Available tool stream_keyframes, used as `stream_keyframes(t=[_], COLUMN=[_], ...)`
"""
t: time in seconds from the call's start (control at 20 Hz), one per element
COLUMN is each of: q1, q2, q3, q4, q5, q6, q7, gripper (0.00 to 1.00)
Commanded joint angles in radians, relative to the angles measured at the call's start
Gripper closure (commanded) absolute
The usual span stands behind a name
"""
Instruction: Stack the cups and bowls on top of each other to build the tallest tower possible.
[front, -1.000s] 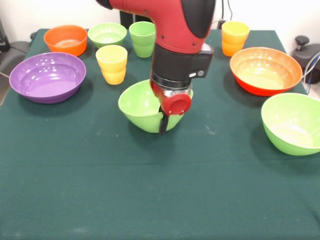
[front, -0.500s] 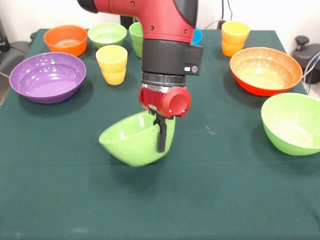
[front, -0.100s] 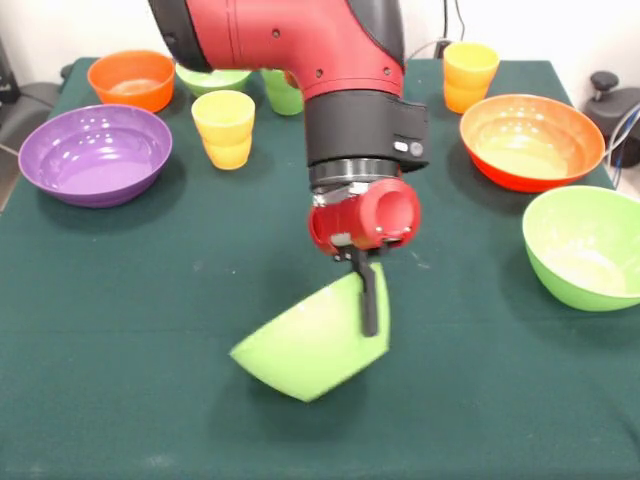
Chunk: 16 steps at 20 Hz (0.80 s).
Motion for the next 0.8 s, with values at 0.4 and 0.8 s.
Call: stream_keyframes(t=[0.4, 0.8], q1=[-0.253, -0.243], q2=[0.229, 0.239], q3=[0.554, 0.505], q4=[0.016, 0.013], q5=[-0.956, -1.048], q6=[-0.347, -0.572], q7=[0.821, 0.951], gripper=[1.0, 1.0])
